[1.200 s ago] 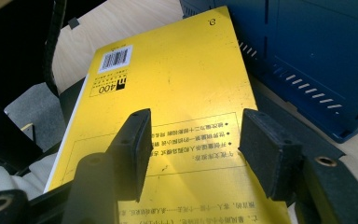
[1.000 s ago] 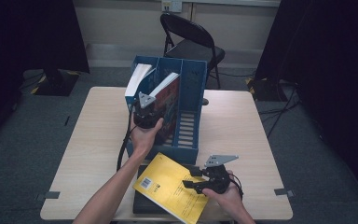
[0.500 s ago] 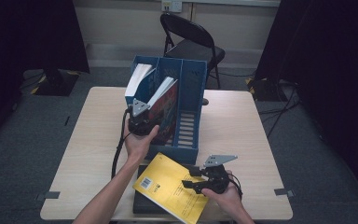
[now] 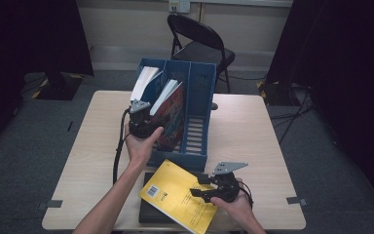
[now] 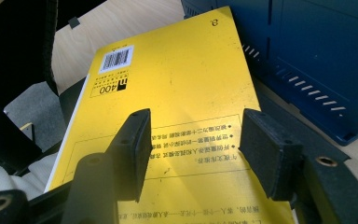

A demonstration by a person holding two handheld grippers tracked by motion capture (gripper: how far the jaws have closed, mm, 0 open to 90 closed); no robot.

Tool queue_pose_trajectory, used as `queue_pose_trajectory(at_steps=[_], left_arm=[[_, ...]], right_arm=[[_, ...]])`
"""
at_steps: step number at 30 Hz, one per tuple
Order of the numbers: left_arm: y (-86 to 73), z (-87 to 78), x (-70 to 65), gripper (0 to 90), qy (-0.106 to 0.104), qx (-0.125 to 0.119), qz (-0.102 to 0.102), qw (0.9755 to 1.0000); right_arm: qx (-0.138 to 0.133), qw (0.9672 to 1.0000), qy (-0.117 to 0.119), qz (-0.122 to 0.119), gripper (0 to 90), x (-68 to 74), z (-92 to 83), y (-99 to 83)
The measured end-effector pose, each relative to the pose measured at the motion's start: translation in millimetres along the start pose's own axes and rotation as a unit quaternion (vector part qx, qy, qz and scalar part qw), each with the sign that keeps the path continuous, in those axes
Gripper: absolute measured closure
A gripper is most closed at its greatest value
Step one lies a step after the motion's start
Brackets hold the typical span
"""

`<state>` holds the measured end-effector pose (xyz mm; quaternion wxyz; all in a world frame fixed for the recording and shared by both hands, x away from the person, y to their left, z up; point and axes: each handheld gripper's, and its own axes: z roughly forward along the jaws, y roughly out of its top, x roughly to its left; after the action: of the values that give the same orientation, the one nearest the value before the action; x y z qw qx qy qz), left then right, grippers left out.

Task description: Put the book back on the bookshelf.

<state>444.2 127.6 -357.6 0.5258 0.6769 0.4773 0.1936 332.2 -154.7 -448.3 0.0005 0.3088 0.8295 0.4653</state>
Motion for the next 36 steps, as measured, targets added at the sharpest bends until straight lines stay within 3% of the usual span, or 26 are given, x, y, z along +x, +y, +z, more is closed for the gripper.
queue_pose_trajectory(at_steps=[5, 8, 13, 19, 23, 25, 27, 31, 34, 35, 36], left_arm=[[7.7, -4.8, 5.0, 57.8, -0.003, 0.019, -0.005, 0.9998], [13.2, -6.3, 5.6, 57.3, -0.007, 0.033, 0.007, 0.9994], [26.3, -10.7, 5.8, 55.6, -0.010, 0.051, 0.006, 0.9986], [42.2, -6.8, 3.0, 55.0, -0.004, 0.099, 0.002, 0.9951], [48.8, -3.1, -3.0, 50.2, 0.016, 0.111, 0.028, 0.9933], [52.7, -0.6, -6.1, 49.6, 0.024, 0.131, 0.036, 0.9904], [57.1, 0.0, -6.4, 49.5, 0.022, 0.139, 0.029, 0.9896], [68.5, 4.0, -6.6, 51.6, 0.031, 0.170, 0.038, 0.9842], [76.8, 7.7, -5.8, 54.3, 0.029, 0.193, 0.032, 0.9803], [78.8, 8.1, -6.1, 55.0, 0.031, 0.196, 0.032, 0.9796], [80.5, 7.5, -7.5, 56.9, 0.036, 0.184, 0.034, 0.9817]], right_arm=[[0.000, 1.0000, 0.001, 0.001, 43.1, -0.4, 0.0, 0.1], [0.000, 1.0000, 0.002, 0.003, 43.1, -1.0, 0.4, 0.5], [0.001, 1.0000, -0.001, 0.001, 43.0, 0.1, 0.7, 0.8], [0.001, 1.0000, 0.000, 0.001, 43.0, -0.2, 0.6, 0.9], [0.001, 1.0000, 0.000, 0.002, 43.0, -0.4, 0.6, 0.9], [0.001, 1.0000, 0.000, 0.001, 43.0, -0.3, 0.6, 0.9], [0.000, 1.0000, 0.001, 0.002, 43.0, -0.8, 0.6, 0.9], [0.000, 1.0000, 0.002, 0.001, 43.0, -0.7, 0.5, 0.7], [0.000, 1.0000, 0.002, 0.002, 43.0, -1.0, 0.5, 0.8], [0.000, 1.0000, 0.002, 0.001, 43.0, -1.0, 0.5, 0.8], [0.000, 1.0000, 0.003, 0.002, 43.0, -1.2, 0.5, 0.8]])
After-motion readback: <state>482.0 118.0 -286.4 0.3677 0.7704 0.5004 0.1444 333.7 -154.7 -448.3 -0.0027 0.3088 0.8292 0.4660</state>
